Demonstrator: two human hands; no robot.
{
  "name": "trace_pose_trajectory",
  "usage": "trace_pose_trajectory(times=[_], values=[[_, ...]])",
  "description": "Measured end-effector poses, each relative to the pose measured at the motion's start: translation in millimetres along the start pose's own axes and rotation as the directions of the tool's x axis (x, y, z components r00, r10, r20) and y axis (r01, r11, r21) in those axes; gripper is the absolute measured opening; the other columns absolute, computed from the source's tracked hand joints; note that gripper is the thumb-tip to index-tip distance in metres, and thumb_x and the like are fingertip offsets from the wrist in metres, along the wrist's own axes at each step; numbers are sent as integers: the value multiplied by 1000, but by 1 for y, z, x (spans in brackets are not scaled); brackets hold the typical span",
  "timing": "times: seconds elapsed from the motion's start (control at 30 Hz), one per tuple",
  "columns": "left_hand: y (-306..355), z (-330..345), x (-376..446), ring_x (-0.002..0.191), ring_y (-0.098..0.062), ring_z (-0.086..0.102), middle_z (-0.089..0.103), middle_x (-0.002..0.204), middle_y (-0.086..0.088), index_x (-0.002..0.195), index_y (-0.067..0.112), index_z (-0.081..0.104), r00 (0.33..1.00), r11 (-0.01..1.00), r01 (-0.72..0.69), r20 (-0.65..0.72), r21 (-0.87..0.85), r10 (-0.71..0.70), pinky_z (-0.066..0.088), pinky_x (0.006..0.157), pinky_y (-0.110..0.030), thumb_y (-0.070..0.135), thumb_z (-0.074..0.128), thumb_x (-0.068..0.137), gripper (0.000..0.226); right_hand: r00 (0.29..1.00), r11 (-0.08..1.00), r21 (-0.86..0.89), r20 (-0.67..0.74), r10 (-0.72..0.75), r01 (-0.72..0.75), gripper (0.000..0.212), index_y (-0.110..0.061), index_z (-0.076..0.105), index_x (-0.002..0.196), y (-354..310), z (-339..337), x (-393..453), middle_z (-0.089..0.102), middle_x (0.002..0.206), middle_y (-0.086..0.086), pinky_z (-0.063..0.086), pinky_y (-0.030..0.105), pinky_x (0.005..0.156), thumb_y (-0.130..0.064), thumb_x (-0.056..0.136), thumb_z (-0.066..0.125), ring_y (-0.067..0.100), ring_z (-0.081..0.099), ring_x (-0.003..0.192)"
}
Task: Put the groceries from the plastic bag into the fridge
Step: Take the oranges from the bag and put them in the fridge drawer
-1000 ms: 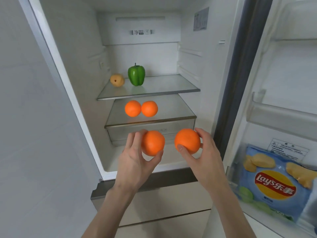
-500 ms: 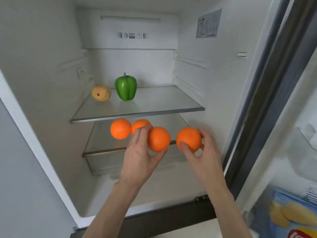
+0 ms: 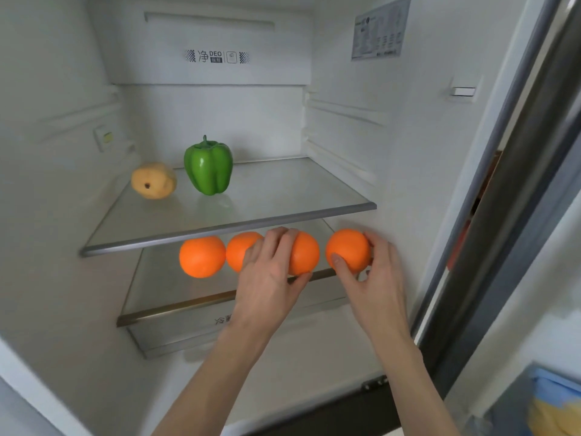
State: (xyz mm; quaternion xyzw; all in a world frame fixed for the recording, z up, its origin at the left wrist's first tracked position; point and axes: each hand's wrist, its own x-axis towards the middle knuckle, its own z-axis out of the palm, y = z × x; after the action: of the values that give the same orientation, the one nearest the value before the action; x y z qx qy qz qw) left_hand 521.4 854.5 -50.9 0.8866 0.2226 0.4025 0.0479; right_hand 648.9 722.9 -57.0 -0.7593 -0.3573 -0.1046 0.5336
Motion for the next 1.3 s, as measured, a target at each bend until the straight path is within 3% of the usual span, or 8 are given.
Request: trace_pose_trajectory(times=[0.23, 0.3, 0.4, 0.57, 0.73, 0.97, 1.13, 1.3], values=[[-5, 13, 14, 117, -28, 62, 61, 130, -4, 136, 16, 57, 999, 989, -10, -42, 148, 16, 30, 112, -39, 36, 87, 72, 73, 1000, 996, -89, 12, 0, 1, 66, -25, 41, 146, 2, 13, 14, 58, 135, -1, 46, 32, 76, -51, 92, 69, 21, 63, 107], [-6, 15, 17, 115, -29, 62, 62, 127, -5, 138, 17, 56, 999, 985, -10, -34, 171, 17, 30, 108, -38, 36, 87, 72, 75, 1000, 990, -143, 8, -1, 2, 64, -25, 42, 145, 3, 16, 17, 59, 135, -1, 44, 30, 75, -51, 92, 67, 23, 64, 108], [-6, 16, 25, 112, -32, 61, 63, 123, -7, 141, 18, 53, 1000, 981, -10, -24, 194, 15, 35, 101, -38, 34, 88, 72, 79, 1000, 985, -171, 22, -14, 17, 59, -21, 46, 141, 6, 23, 23, 59, 132, 1, 53, 37, 79, -51, 94, 65, 26, 64, 107], [-9, 18, 34, 122, -31, 59, 63, 130, -4, 144, 21, 51, 999, 971, -22, 39, 240, 13, 32, 108, -39, 33, 88, 69, 85, 999, 974, -223, 32, -34, 41, 57, -17, 51, 142, 8, 32, 29, 54, 139, 4, 51, 36, 79, -43, 95, 67, 28, 63, 114], [-9, 21, 37, 115, -29, 65, 67, 122, -4, 140, 16, 54, 997, 942, -38, 81, 333, 12, 36, 103, -42, 37, 89, 67, 83, 999, 955, -291, 25, -45, 50, 59, -20, 49, 145, 11, 37, 30, 49, 142, 3, 52, 35, 77, -45, 95, 66, 29, 64, 114], [-9, 18, 34, 115, -29, 63, 67, 123, -3, 142, 22, 51, 995, 944, -15, 99, 329, -19, 38, 104, -47, 48, 77, 78, 74, 996, 937, -339, 5, -87, 84, 66, -20, 46, 147, 11, 39, 27, 50, 142, 1, 56, 37, 79, -48, 92, 69, 26, 64, 115], [-12, 18, 32, 102, -30, 67, 69, 111, -5, 133, 19, 58, 999, 942, -18, 51, 336, 1, 39, 92, -42, 46, 81, 74, 69, 993, 932, -345, 7, -114, 109, 67, -19, 47, 146, 11, 38, 25, 51, 141, 2, 56, 38, 80, -47, 91, 71, 27, 64, 115], [-14, 18, 30, 110, -31, 63, 66, 118, -5, 138, 19, 55, 999, 953, -29, 50, 301, 15, 38, 100, -42, 48, 79, 76, 72, 991, 933, -338, -2, -133, 124, 68, -17, 47, 145, 11, 37, 24, 51, 141, 3, 57, 38, 79, -45, 89, 74, 27, 63, 117]])
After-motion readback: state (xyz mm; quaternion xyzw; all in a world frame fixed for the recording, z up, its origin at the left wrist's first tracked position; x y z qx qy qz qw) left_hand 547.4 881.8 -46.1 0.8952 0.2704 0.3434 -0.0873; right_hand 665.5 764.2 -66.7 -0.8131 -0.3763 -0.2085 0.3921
